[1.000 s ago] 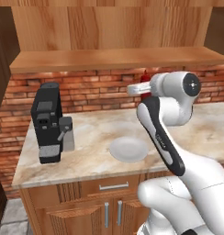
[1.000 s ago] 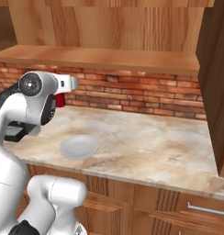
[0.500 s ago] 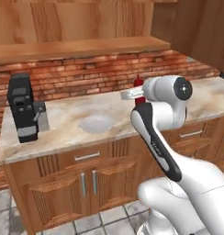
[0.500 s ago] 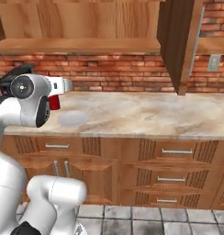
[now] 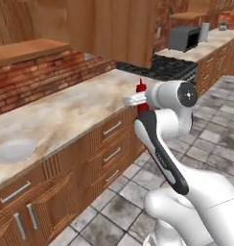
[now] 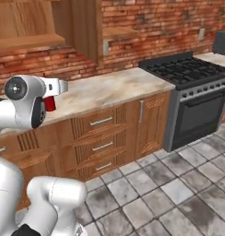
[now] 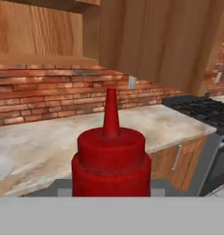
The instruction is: Move the hot dog bun to the plate on the dining table and place the condiment next to that plate. Then navigate to the fridge and take the sausage and place it on the plate as well.
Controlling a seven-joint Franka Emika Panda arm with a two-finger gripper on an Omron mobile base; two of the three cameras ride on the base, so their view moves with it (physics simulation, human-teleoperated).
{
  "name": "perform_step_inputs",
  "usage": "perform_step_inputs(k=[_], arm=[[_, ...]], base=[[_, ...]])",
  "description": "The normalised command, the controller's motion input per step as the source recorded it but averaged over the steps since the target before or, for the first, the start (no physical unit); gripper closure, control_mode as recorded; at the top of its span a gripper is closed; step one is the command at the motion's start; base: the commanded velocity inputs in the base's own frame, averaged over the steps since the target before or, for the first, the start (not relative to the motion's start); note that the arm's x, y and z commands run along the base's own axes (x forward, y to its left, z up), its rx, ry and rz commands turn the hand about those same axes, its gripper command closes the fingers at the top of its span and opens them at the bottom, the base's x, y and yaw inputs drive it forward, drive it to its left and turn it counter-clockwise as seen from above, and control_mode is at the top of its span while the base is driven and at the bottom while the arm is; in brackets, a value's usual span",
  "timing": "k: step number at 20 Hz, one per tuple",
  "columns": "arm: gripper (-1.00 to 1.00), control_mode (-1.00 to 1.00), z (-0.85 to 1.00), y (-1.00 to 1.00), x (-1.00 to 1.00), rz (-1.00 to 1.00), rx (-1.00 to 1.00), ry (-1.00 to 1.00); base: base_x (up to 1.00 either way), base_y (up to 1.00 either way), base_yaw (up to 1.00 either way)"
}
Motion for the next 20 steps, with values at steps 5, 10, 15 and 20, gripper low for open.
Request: perform_step_inputs(k=[5, 10, 15, 20], arm=[[1.0, 1.0, 0.0, 0.0, 0.0, 0.0, 0.0, 0.0], [1.0, 1.0, 0.0, 0.0, 0.0, 0.0, 0.0, 0.0], [1.0, 1.0, 0.0, 0.0, 0.0, 0.0, 0.0, 0.0], [1.0, 1.0, 0.0, 0.0, 0.0, 0.0, 0.0, 0.0]], base=[[-0.87, -0.35, -0.63], [-0.99, -0.64, -0.5], [-0.96, -0.89, -0.4], [-0.53, -1.0, -0.25]])
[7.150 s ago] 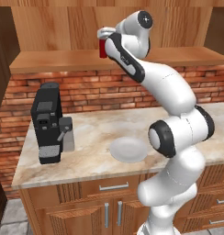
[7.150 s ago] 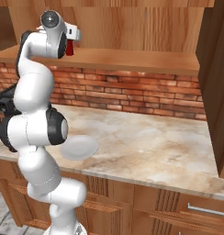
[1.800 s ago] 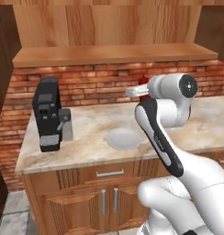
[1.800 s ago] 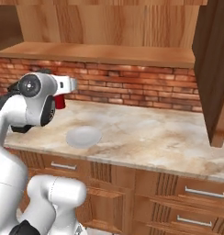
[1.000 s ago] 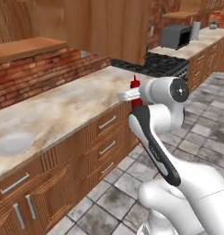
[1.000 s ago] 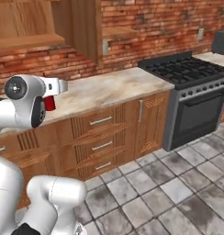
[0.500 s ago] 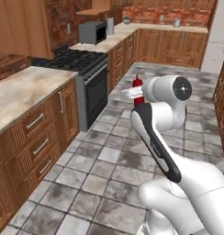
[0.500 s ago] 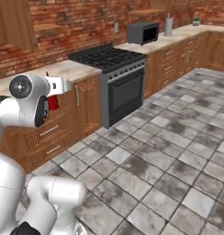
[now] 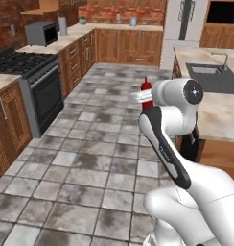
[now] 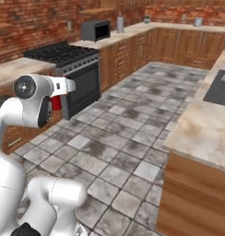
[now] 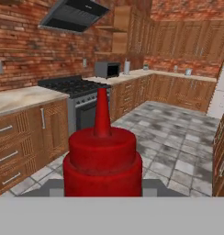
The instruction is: Move the hot dog bun to the plate on the dining table and place the condiment next to that plate. Then navigate to the fridge and take the sausage and place it on the plate as well.
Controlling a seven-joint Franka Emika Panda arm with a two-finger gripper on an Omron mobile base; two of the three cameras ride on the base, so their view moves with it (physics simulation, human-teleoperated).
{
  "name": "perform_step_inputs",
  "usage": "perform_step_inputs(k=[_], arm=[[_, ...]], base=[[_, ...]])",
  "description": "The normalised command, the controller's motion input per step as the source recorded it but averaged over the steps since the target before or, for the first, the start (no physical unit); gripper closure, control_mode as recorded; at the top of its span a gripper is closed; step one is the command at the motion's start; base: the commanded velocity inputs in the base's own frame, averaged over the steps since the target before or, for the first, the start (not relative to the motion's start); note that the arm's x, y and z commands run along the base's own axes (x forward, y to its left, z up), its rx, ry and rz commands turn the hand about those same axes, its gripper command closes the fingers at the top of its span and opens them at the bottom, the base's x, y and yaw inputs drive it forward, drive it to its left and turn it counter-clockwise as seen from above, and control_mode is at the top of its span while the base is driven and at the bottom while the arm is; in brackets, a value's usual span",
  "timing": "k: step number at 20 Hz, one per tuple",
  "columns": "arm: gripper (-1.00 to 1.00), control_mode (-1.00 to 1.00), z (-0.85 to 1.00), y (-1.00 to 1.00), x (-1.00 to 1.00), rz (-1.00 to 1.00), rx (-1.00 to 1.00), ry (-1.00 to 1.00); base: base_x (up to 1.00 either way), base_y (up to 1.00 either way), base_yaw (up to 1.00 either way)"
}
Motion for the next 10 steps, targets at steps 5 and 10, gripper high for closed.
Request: perform_step_inputs(k=[5, 10], arm=[[1.0, 1.0, 0.0, 0.0, 0.0, 0.0, 0.0, 0.0], [1.0, 1.0, 0.0, 0.0, 0.0, 0.0, 0.0, 0.0]], base=[[-0.02, -1.0, -0.06], [-0.01, -1.0, 0.0]])
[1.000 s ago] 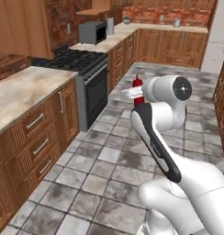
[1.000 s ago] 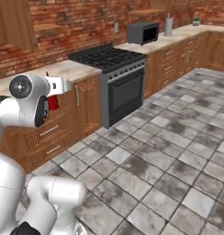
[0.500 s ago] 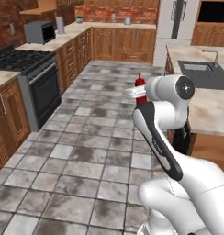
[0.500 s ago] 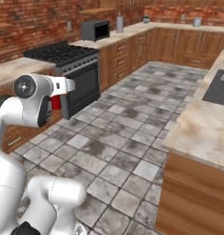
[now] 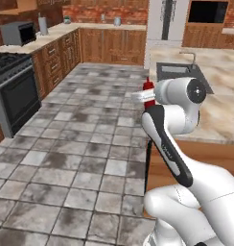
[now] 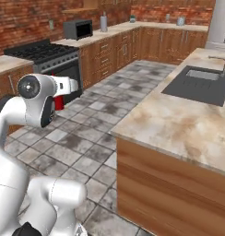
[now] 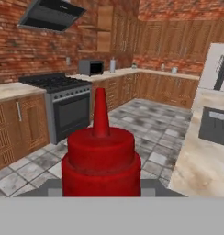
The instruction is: Move the hot dog bun to the plate on the dining table and place the condiment next to that plate. Then navigate to the fridge and take the sausage and place it on the plate as well.
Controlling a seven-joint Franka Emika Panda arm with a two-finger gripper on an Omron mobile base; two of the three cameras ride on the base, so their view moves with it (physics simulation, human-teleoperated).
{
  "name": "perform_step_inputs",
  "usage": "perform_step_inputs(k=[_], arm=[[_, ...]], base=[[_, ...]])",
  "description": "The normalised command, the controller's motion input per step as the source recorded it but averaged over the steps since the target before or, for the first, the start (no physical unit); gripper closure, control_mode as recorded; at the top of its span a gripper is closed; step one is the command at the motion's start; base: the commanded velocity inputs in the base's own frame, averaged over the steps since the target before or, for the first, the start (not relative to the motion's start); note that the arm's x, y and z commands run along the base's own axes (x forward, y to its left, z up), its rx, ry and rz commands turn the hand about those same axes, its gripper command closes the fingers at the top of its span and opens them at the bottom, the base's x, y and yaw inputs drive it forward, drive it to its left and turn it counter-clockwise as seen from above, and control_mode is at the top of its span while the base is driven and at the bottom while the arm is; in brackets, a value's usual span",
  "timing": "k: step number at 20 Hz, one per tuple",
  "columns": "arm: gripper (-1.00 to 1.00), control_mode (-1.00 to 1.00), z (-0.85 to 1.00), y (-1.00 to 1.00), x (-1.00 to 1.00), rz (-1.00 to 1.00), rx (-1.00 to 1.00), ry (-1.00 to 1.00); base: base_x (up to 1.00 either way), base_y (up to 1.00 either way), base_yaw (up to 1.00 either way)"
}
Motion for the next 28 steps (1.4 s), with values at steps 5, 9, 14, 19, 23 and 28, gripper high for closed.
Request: perform_step_inputs(k=[5, 9, 14, 19, 23, 28], arm=[[1.0, 1.0, 0.0, 0.0, 0.0, 0.0, 0.0, 0.0], [1.0, 1.0, 0.0, 0.0, 0.0, 0.0, 0.0, 0.0], [1.0, 1.0, 0.0, 0.0, 0.0, 0.0, 0.0, 0.0], [1.0, 1.0, 0.0, 0.0, 0.0, 0.0, 0.0, 0.0], [1.0, 1.0, 0.0, 0.0, 0.0, 0.0, 0.0, 0.0], [1.0, 1.0, 0.0, 0.0, 0.0, 0.0, 0.0, 0.0]], base=[[-0.12, -1.0, -0.15], [0.0, -1.0, -0.34], [0.0, -1.0, -0.37], [0.0, -1.0, -0.31], [0.0, -1.0, -0.27], [0.22, -1.0, -0.08]])
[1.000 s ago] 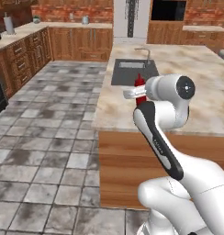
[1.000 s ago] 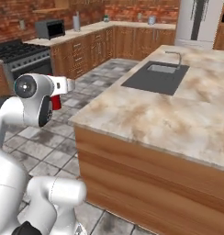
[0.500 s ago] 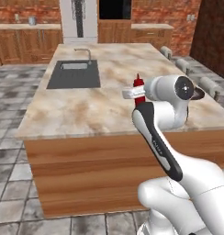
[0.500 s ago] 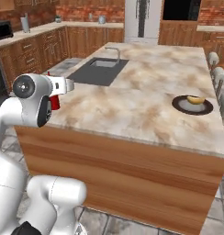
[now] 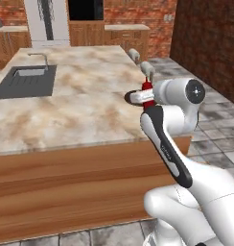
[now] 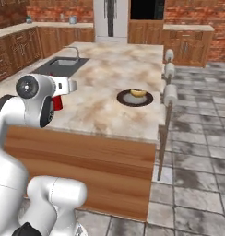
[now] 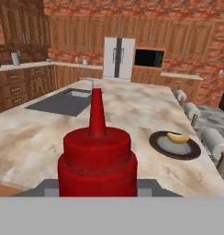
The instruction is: Move the hot dog bun to the plate on the dining table and place the condiment next to that plate. Then navigate to the fridge and take the sausage and place it on the plate as well.
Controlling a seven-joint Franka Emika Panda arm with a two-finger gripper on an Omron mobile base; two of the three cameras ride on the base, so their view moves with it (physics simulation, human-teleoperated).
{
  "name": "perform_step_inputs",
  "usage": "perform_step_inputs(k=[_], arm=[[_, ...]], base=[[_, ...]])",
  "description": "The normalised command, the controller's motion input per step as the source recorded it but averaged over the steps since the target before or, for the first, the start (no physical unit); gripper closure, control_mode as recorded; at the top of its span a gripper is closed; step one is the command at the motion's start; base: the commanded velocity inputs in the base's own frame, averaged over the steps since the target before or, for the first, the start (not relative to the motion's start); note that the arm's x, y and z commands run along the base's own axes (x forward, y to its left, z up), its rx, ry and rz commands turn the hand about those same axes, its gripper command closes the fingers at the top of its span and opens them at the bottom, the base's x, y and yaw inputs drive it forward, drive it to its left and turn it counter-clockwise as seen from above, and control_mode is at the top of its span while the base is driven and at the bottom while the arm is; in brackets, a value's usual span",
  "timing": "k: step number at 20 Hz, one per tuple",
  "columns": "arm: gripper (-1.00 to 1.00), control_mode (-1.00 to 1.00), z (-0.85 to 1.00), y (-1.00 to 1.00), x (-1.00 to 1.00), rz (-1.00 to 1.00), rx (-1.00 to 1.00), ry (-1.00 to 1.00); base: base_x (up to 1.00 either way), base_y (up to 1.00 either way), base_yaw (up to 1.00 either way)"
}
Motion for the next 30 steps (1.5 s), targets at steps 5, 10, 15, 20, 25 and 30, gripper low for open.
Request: perform_step_inputs(k=[5, 10, 15, 20, 25, 30], arm=[[1.0, 1.0, 0.0, 0.0, 0.0, 0.0, 0.0, 0.0], [1.0, 1.0, 0.0, 0.0, 0.0, 0.0, 0.0, 0.0], [1.0, 1.0, 0.0, 0.0, 0.0, 0.0, 0.0, 0.0], [1.0, 1.0, 0.0, 0.0, 0.0, 0.0, 0.0, 0.0], [1.0, 1.0, 0.0, 0.0, 0.0, 0.0, 0.0, 0.0], [1.0, 1.0, 0.0, 0.0, 0.0, 0.0, 0.0, 0.0]], base=[[0.23, -1.0, 0.12], [0.32, -1.0, 0.3], [0.38, -0.98, 0.43], [0.42, -0.96, 0.45], [0.41, -0.91, 0.47], [0.41, -0.8, 0.5]])
